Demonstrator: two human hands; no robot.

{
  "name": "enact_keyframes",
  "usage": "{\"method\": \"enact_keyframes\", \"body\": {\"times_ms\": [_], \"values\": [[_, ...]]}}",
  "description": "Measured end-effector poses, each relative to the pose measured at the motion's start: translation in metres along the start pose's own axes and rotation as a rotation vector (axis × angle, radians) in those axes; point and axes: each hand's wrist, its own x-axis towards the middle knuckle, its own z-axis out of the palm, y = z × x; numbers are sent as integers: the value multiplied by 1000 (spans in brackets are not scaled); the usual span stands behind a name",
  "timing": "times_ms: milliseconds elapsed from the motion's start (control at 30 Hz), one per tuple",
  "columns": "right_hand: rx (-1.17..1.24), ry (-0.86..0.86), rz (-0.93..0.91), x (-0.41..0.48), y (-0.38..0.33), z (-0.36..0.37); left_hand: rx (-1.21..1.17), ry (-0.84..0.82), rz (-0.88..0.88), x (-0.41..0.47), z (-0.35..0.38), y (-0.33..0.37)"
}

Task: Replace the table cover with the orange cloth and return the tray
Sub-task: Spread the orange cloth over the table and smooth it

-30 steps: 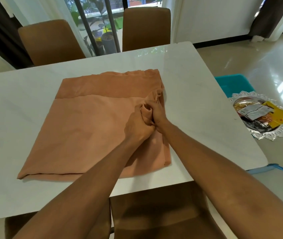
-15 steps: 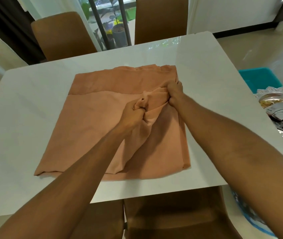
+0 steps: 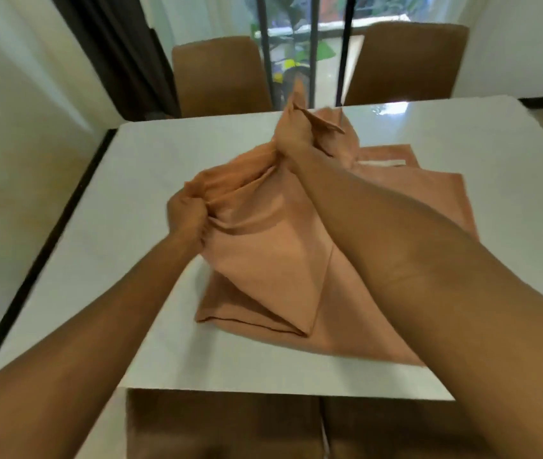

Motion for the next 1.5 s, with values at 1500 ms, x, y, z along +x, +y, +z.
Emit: {"method": "enact_keyframes", "body": {"times_ms": [1500], "values": [[-1572, -444, -167, 32, 149, -88, 932, -39, 206, -88, 96, -164]]}}
